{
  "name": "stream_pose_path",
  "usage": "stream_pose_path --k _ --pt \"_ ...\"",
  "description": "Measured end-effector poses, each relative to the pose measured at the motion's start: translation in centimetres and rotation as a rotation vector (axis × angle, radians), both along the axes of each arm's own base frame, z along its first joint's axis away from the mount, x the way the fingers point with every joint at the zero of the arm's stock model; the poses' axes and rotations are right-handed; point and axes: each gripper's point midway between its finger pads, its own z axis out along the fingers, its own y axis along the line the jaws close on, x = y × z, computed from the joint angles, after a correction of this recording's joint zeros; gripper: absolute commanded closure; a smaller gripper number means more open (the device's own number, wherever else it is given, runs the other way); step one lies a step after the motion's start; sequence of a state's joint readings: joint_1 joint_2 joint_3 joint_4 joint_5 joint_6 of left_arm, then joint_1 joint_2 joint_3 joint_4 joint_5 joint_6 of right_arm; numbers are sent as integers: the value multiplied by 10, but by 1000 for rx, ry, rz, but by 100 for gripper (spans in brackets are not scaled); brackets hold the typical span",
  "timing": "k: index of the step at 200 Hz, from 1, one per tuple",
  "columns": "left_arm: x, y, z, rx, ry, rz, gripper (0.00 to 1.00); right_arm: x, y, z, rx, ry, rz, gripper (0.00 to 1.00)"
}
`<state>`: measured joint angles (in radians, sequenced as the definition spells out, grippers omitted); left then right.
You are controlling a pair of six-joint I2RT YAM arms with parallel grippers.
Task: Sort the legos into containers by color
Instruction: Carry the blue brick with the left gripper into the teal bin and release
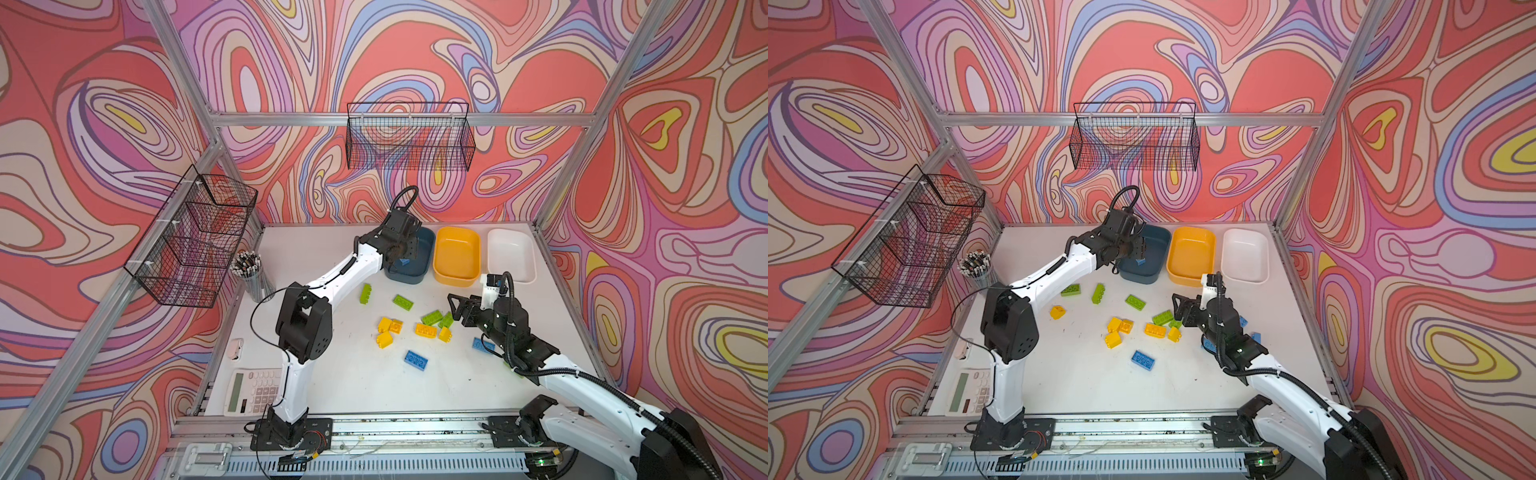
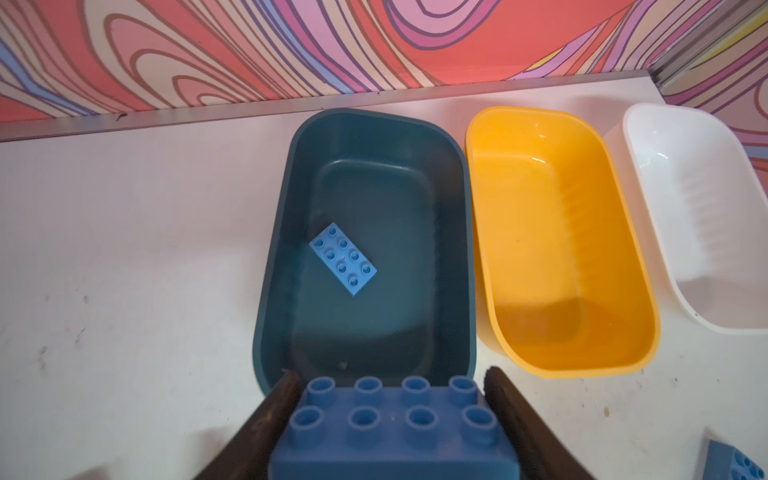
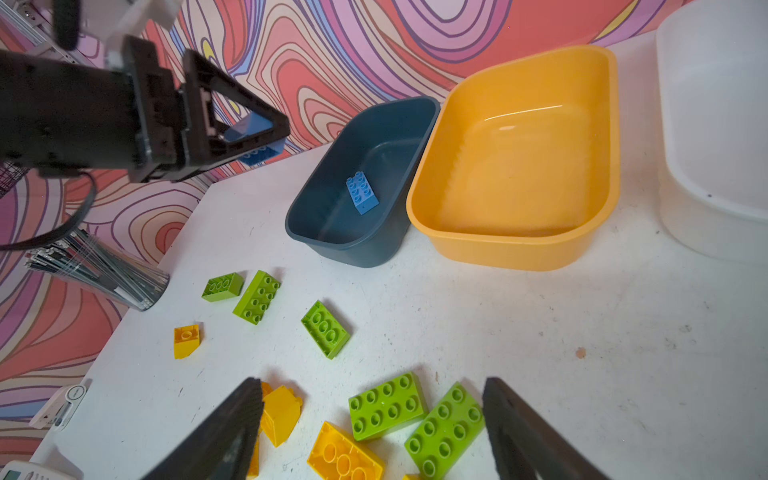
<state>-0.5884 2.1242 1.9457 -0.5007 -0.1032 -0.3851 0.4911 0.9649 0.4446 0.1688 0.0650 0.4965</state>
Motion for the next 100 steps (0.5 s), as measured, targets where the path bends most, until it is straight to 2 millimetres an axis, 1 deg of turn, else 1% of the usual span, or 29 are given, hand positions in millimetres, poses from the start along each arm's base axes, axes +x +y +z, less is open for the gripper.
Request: stream_pose_path --k 12,28,50,66,75,88,100 --pt "10 -3 -16 7 27 -2 38 0 1 0 2 -1 4 12" --pt "17 -6 -34 17 64 -5 37 0 2 0 3 1 8 12" --pt "25 -8 -49 17 95 -9 29 0 3 -2 3 7 14 13" --pt "28 -8 -50 9 103 -11 21 -1 3 -4 4 8 18 13" --pt "29 -9 -47 2 101 -13 15 -1 4 -5 3 11 20 13" --pt "31 -11 -42 -9 93 -16 9 -1 4 -5 3 12 21 13" --pt "32 -11 -37 -16 84 -16 0 -1 4 -5 3 12 23 13"
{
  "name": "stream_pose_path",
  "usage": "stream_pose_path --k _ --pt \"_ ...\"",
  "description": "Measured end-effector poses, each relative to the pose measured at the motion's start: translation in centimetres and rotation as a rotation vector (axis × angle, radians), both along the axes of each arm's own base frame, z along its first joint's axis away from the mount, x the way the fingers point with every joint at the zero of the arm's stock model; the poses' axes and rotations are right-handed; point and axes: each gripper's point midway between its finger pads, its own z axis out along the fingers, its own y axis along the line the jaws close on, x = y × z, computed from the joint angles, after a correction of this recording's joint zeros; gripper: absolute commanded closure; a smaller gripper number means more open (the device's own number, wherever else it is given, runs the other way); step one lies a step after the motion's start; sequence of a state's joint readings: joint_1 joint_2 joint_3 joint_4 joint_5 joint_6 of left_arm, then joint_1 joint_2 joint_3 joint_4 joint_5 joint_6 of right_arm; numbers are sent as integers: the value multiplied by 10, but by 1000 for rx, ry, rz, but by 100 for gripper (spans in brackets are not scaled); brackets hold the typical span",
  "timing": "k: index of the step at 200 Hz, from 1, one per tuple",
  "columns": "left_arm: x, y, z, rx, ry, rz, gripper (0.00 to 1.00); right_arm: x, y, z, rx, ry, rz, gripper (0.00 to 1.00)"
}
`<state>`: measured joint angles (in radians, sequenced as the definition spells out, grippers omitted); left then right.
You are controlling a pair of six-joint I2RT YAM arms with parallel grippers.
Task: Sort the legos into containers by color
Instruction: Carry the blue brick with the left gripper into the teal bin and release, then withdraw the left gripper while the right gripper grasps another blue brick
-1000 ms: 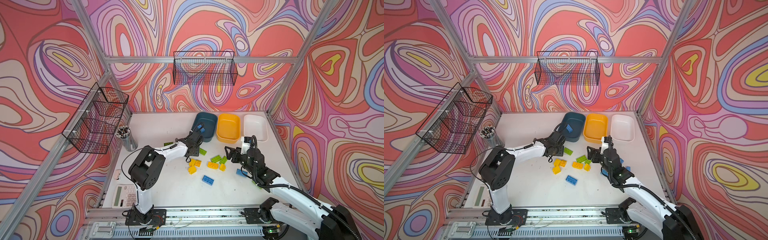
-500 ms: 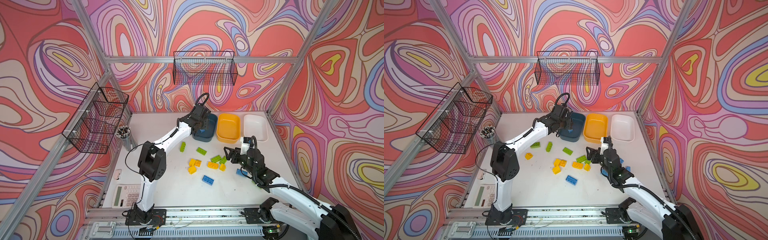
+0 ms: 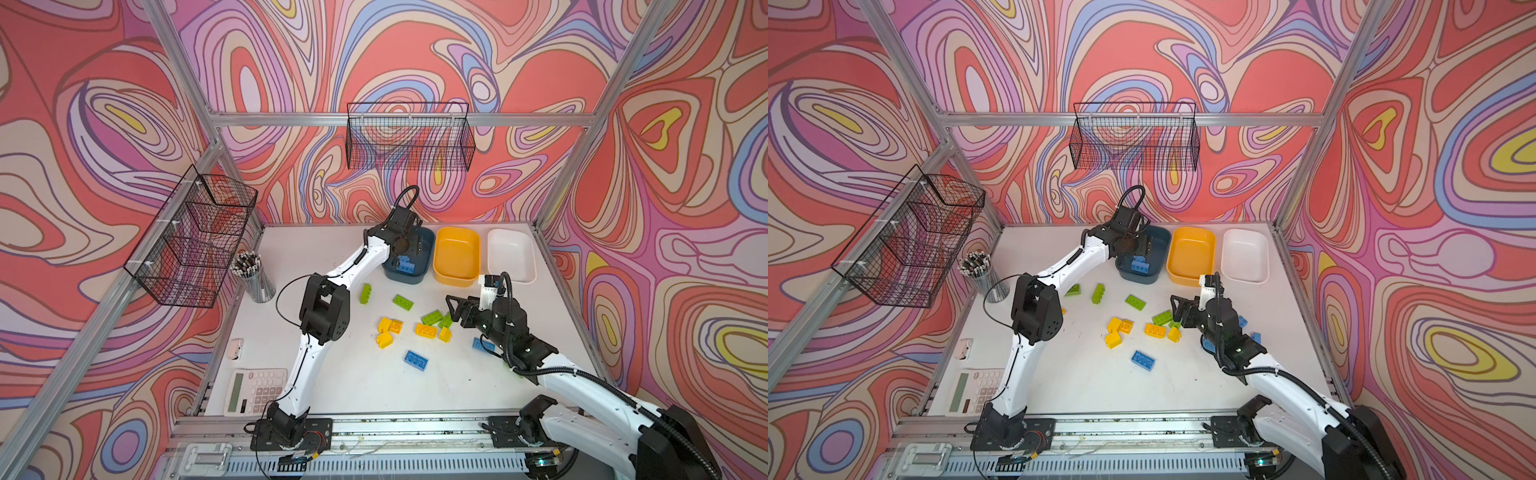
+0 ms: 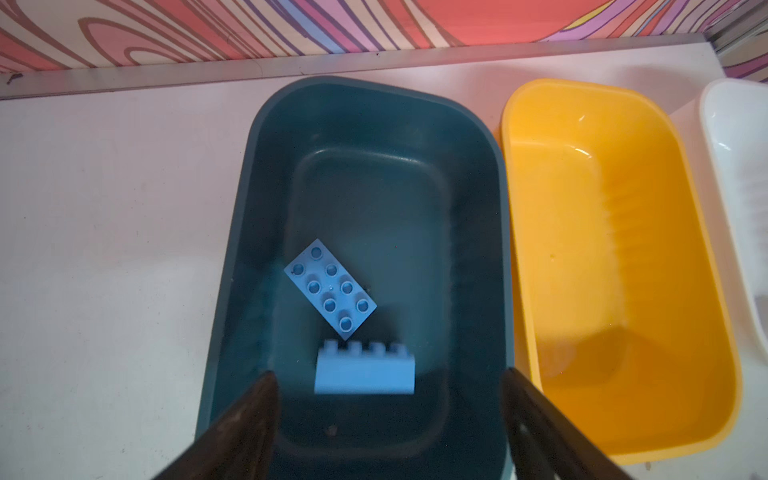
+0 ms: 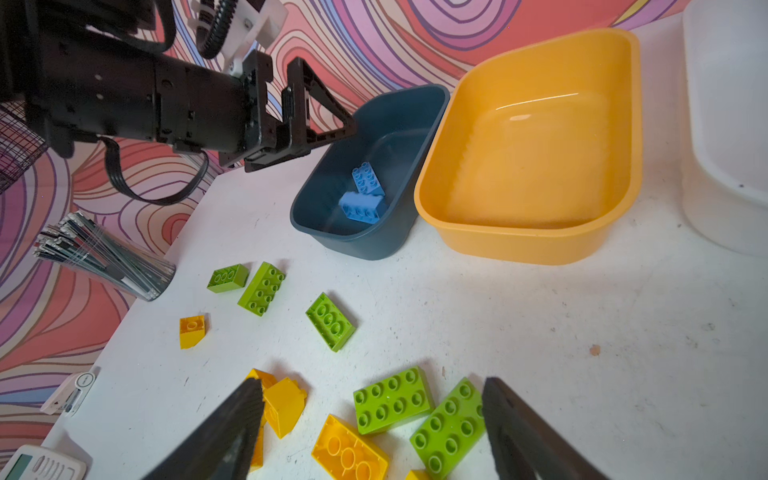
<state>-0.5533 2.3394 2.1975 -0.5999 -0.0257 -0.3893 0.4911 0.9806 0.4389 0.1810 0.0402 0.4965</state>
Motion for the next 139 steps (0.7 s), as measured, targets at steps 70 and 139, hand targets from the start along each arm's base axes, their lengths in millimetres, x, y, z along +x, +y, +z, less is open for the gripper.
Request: stream_pose_path --k 70,139 --pt "-31 19 27 11 -7 -15 0 0 0 -13 -34 54 1 14" --pt "-160 105 188 -113 -303 -4 0 2 -19 -12 -88 157 -112 15"
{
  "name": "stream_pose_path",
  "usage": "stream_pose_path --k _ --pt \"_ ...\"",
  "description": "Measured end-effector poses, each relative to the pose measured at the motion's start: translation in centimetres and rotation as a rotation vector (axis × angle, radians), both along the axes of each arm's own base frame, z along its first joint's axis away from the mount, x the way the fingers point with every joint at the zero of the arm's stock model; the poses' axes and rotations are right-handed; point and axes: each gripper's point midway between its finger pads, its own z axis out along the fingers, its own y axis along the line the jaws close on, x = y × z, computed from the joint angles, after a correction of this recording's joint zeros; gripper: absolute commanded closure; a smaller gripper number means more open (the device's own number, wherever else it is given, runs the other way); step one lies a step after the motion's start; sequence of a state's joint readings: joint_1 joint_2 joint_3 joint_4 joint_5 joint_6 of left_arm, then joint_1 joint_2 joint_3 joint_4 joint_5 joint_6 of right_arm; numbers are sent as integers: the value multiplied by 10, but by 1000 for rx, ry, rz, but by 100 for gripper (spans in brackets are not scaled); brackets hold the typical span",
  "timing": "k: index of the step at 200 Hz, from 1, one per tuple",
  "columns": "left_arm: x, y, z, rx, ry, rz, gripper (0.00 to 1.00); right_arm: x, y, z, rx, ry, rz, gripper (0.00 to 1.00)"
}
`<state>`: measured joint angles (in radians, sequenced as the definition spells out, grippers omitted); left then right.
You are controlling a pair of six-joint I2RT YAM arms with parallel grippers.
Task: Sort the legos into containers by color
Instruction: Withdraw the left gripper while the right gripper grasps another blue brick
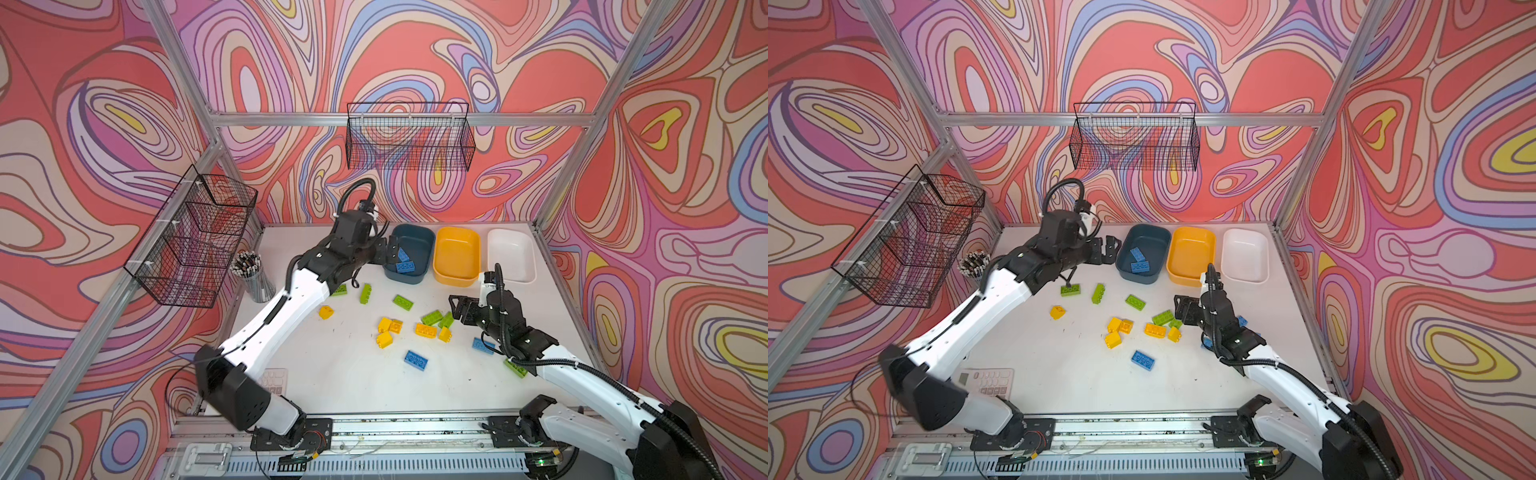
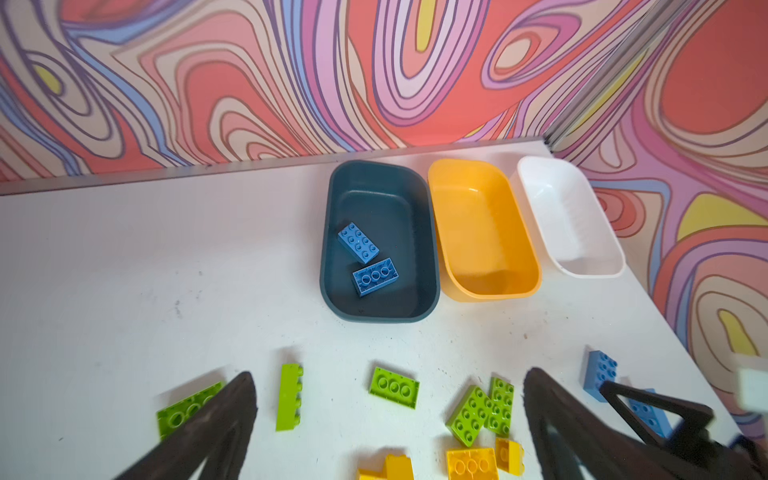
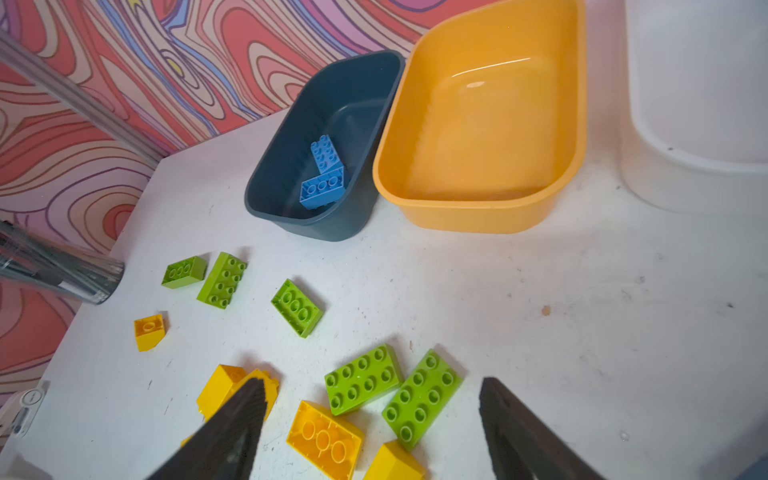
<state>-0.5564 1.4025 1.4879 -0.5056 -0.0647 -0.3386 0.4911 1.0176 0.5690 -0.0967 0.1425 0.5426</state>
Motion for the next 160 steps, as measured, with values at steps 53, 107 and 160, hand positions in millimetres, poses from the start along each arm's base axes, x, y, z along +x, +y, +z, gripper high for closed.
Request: stream_pose_path --k 53,107,160 --pt "-68 62 6 28 -64 78 0 -21 -33 -27 -74 157 -149 14" --pt "-107 98 -38 103 -21 124 0 -46 -56 -64 -161 333 -239 9" --pt "-134 119 -50 110 -69 134 0 -60 -61 -101 -237 484 -252 6"
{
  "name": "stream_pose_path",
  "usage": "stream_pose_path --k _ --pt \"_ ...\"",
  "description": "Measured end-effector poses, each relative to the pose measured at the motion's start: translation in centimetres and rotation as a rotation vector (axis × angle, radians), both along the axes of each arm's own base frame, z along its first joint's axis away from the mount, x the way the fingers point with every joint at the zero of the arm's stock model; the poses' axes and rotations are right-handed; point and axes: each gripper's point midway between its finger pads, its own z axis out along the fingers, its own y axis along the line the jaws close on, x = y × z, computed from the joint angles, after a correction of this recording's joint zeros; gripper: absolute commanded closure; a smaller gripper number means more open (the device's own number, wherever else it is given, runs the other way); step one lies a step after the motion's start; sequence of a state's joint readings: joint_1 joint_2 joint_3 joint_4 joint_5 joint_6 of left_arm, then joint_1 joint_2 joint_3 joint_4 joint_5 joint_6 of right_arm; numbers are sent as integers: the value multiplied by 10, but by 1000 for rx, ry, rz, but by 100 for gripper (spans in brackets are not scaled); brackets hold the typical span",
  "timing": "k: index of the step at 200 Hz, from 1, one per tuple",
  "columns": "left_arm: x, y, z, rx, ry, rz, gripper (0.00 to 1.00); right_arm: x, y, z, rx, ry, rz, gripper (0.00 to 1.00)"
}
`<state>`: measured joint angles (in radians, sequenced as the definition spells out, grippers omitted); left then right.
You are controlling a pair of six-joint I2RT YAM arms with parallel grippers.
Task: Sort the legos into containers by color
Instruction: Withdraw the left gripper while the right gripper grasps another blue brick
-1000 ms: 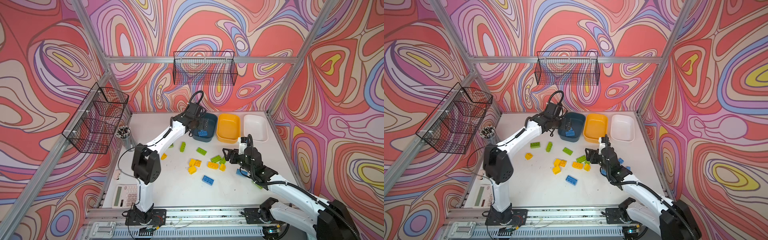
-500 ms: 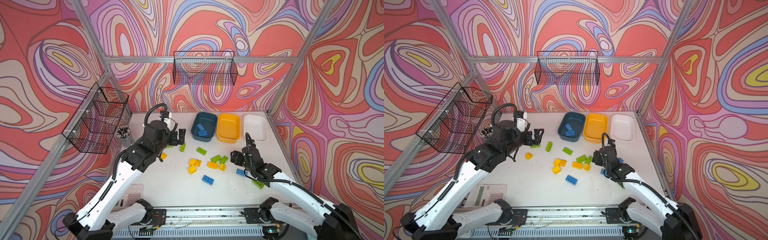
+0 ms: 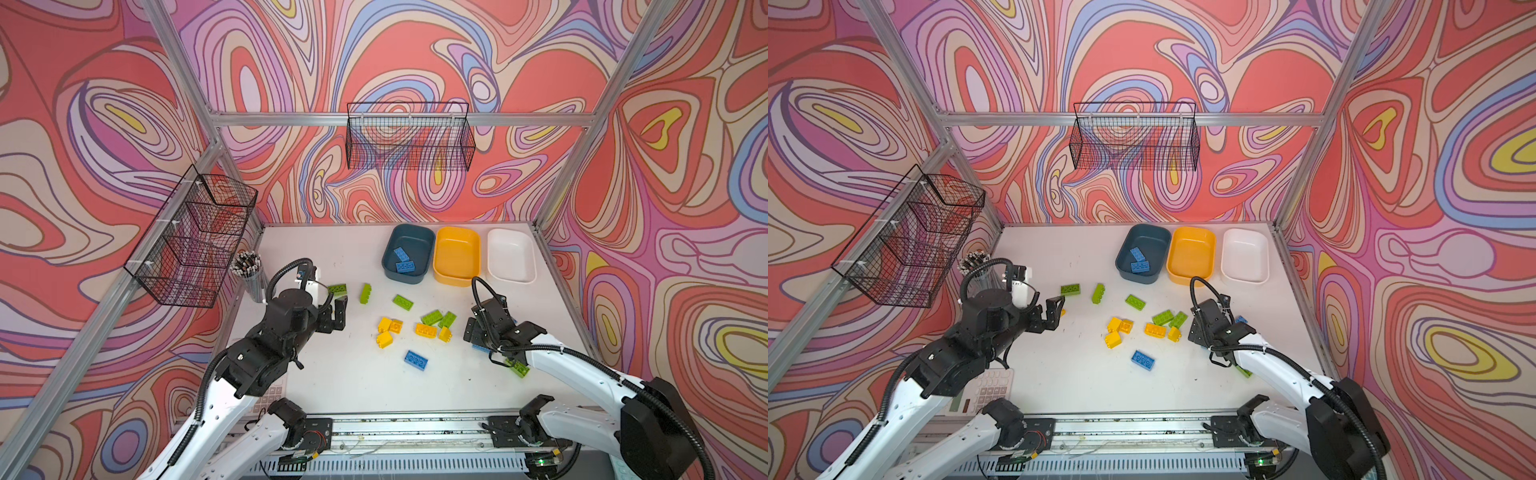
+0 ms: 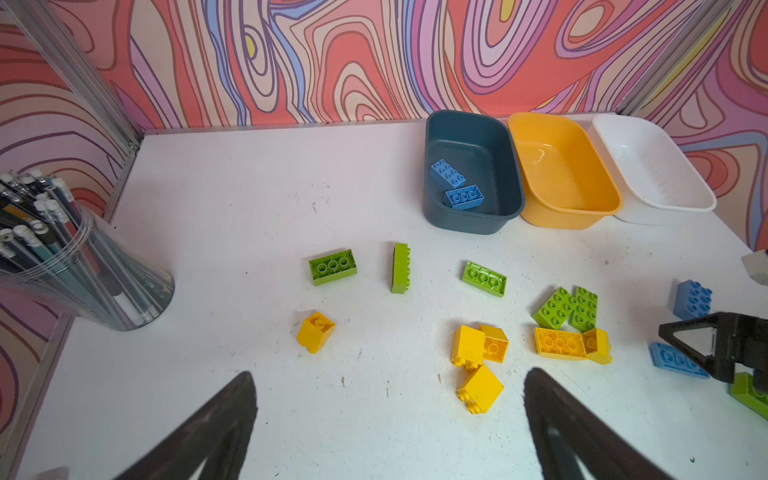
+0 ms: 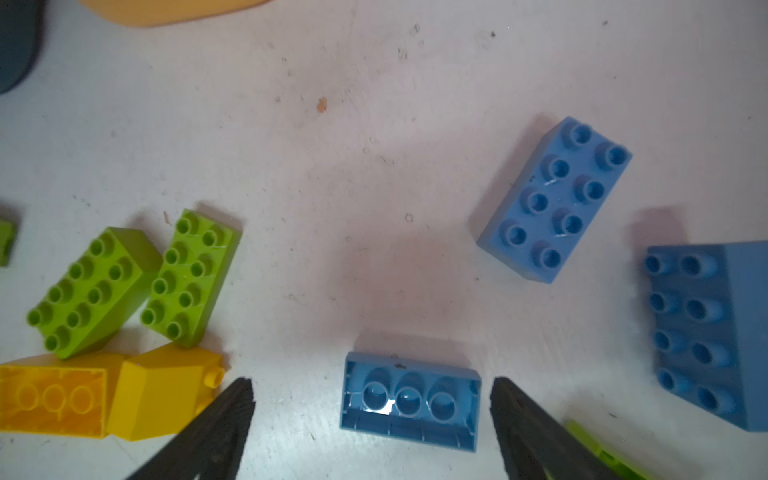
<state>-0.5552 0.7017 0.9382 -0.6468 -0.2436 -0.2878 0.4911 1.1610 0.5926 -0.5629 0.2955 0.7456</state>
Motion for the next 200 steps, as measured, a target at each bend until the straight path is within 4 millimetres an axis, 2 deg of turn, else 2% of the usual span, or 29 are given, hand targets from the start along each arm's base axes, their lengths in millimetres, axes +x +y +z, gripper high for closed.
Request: stream_pose_path --k 36,95,121,178,200 --pt "-6 4 14 -14 -61 -9 0 -3 -2 -5 -3 21 -19 7" --pt "-6 2 13 2 -58 -25 0 -12 -5 -18 -2 60 -49 7" --pt "-6 2 13 2 -59 -25 1 -14 -6 -22 -2 70 -51 12" --pt "-5 1 11 7 -56 -28 1 -12 -3 -33 -8 97 -50 16" --pt "-5 1 10 11 -52 -32 0 -13 -3 -39 -15 116 -48 22"
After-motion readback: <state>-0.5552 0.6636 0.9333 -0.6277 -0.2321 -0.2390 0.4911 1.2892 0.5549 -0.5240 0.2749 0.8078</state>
